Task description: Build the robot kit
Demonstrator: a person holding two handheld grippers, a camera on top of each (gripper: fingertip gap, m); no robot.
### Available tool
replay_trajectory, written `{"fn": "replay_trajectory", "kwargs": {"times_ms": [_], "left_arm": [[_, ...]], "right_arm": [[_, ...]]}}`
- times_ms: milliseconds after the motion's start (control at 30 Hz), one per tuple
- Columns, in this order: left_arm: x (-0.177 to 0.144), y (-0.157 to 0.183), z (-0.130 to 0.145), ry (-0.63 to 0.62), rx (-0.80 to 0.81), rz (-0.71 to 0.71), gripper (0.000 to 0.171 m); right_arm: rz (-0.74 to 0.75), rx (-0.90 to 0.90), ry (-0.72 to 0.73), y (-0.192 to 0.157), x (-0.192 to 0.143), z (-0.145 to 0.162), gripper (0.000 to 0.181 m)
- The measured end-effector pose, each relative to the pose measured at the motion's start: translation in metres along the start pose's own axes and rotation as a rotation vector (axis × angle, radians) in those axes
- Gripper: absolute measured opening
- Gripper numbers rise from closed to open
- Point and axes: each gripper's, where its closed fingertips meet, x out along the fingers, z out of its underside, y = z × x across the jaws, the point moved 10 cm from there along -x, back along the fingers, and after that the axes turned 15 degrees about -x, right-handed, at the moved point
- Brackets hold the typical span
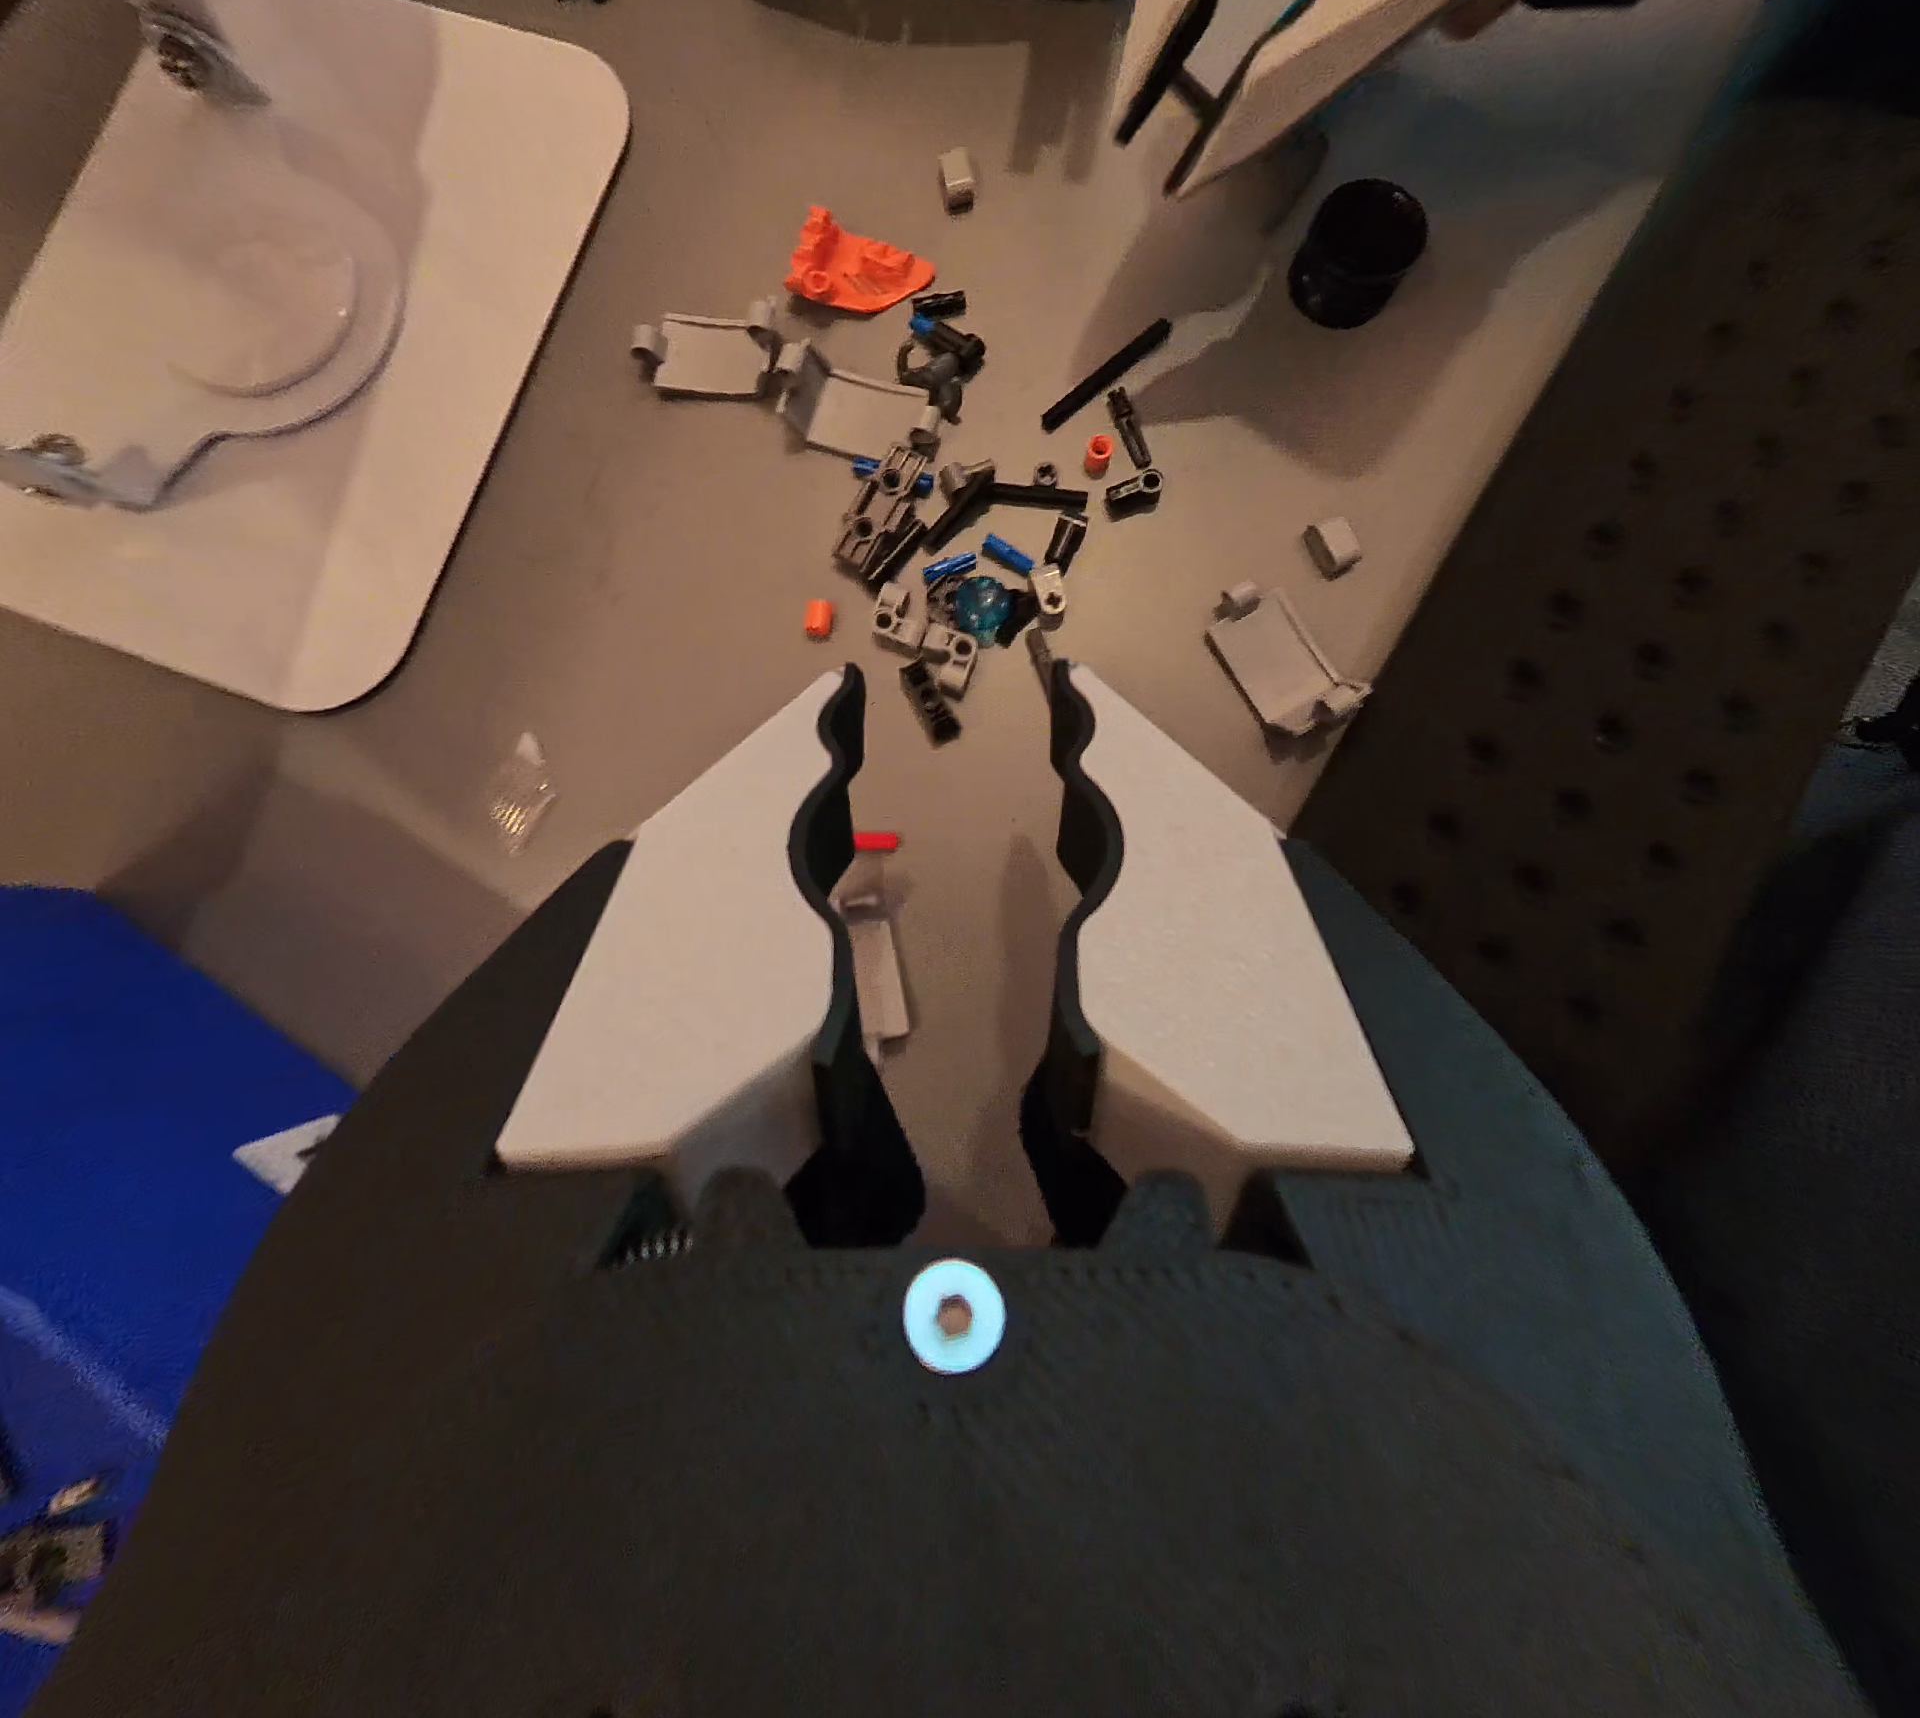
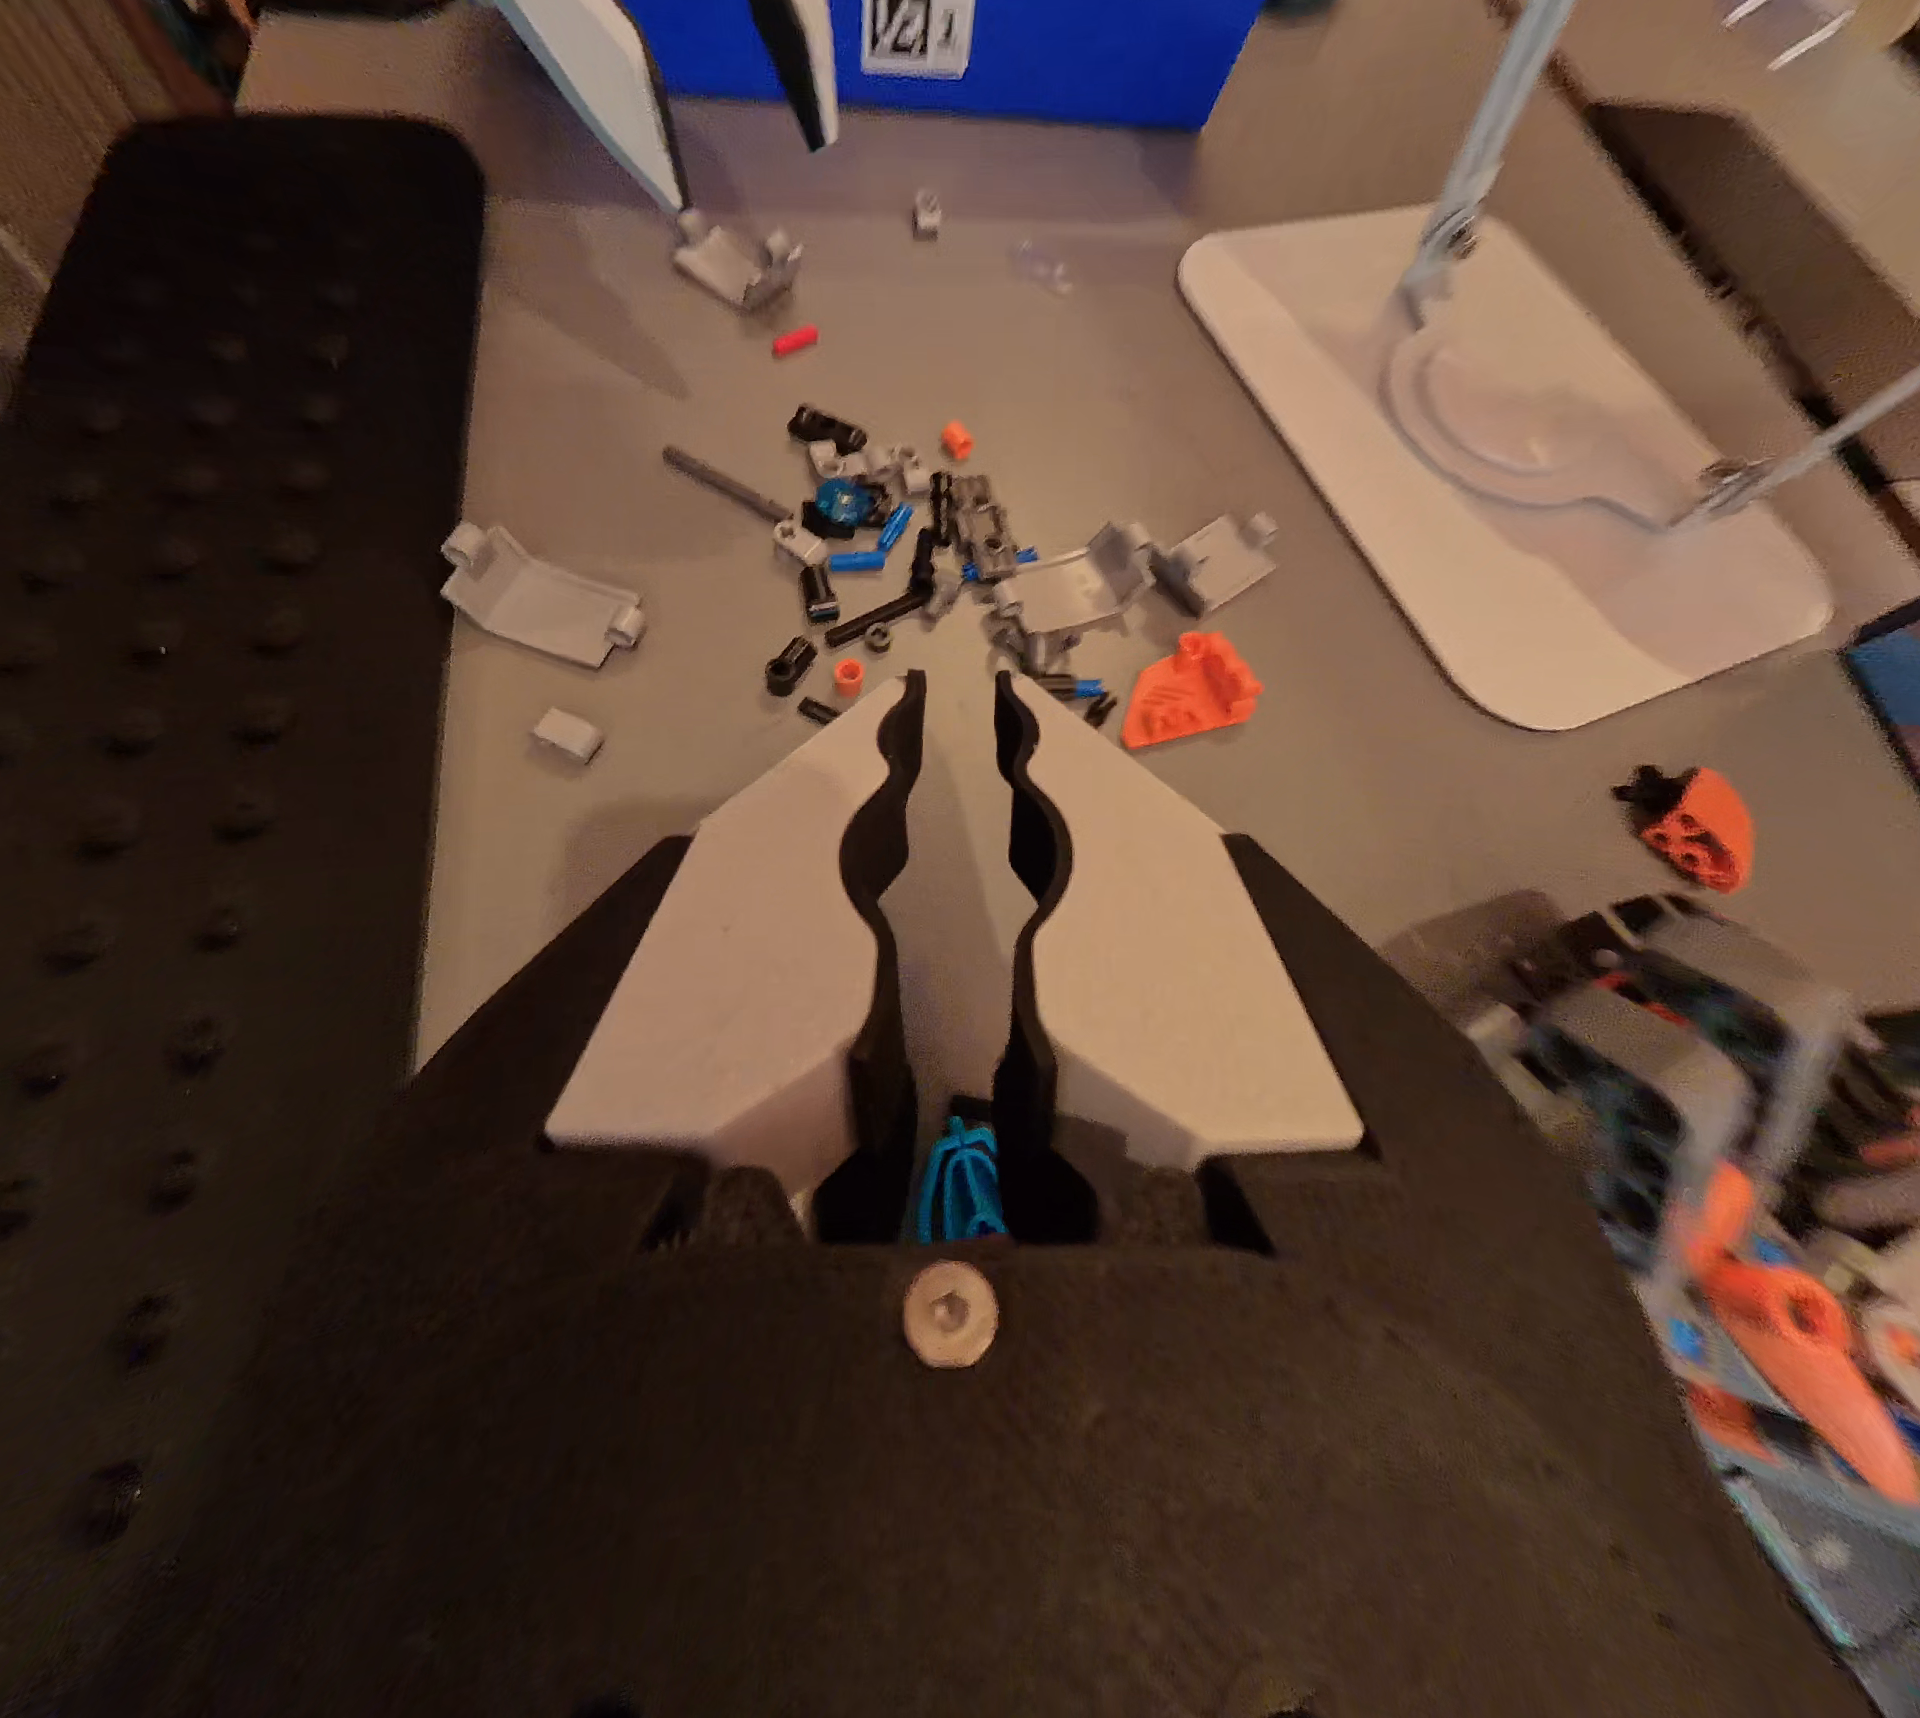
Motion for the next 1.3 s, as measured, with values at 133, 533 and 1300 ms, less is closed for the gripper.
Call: {"fn": "replay_trajectory", "kwargs": {"times_ms": [133,533,1300], "left_arm": [[0.022,0.007,0.009,-0.028,-0.012,-0.001,0.036],[0.043,0.004,0.023,-0.027,-0.103,-0.007,0.037],[0.033,0.003,0.045,0.078,-0.141,-0.134,0.036]], "right_arm": [[-0.051,-0.002,-0.121,-0.008,0.018,0.003,0.014],[0.002,0.148,-0.189,0.002,0.038,0.005,0.018],[-0.008,0.121,-0.125,0.001,0.018,0.010,0.014]]}}
